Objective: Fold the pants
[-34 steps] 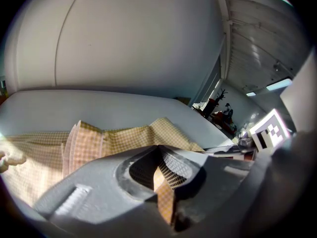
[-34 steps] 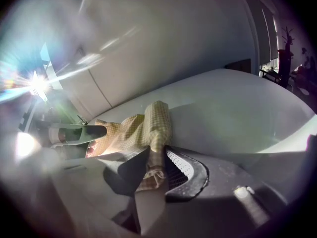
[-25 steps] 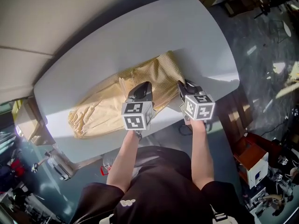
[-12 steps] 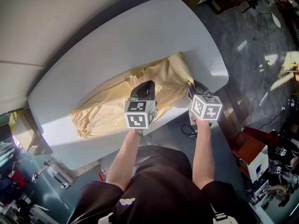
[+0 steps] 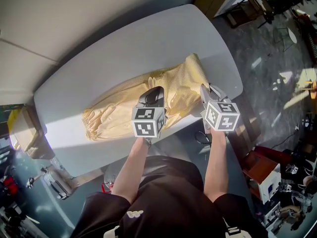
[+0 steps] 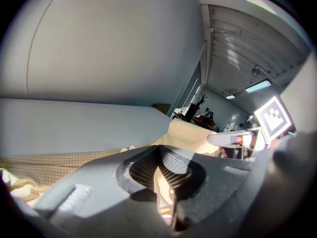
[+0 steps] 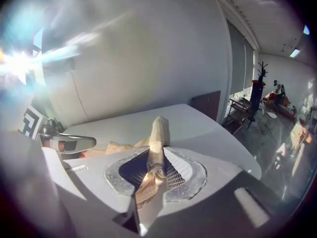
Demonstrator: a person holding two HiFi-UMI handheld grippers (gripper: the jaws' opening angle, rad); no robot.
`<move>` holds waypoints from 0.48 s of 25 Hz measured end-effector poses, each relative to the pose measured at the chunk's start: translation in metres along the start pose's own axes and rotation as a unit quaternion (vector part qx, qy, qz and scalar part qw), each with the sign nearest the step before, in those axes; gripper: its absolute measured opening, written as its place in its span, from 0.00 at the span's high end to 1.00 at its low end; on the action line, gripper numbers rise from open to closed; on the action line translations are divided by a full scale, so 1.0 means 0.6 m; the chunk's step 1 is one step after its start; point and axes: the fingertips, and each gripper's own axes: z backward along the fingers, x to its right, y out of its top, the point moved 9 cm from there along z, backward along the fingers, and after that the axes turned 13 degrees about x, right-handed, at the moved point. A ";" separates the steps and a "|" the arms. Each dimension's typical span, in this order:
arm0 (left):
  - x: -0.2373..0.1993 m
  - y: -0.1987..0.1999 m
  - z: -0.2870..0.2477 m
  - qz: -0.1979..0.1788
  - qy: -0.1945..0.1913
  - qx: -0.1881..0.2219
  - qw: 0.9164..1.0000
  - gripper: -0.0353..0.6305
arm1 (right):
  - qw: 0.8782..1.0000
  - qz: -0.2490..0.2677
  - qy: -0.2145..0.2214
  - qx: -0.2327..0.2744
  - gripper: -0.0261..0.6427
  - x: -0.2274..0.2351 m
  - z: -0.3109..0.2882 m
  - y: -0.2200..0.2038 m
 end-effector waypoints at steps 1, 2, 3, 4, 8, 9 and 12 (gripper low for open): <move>-0.001 0.006 0.011 0.000 0.002 0.006 1.000 0.94 | 1.000 0.008 0.007 0.007 0.84 -0.014 0.005 0.012; -0.002 0.011 0.022 0.000 0.004 0.013 1.000 0.94 | 1.000 0.017 0.014 0.015 0.84 -0.028 0.009 0.024; -0.003 0.017 0.034 -0.001 0.006 0.021 1.000 0.94 | 0.999 0.026 0.022 0.021 0.84 -0.043 0.014 0.036; -0.005 0.024 0.046 -0.001 0.010 0.029 1.000 0.94 | 0.999 0.035 0.031 0.028 0.84 -0.058 0.019 0.046; -0.029 0.047 0.103 -0.001 0.032 0.059 0.998 0.94 | 0.994 0.072 0.071 0.053 0.84 -0.135 0.034 0.083; -0.040 0.051 0.118 0.000 0.039 0.067 0.997 0.94 | 0.992 0.080 0.081 0.058 0.84 -0.158 0.035 0.090; -0.074 0.065 0.165 0.004 0.060 0.089 0.994 0.94 | 0.986 0.103 0.111 0.073 0.85 -0.224 0.036 0.107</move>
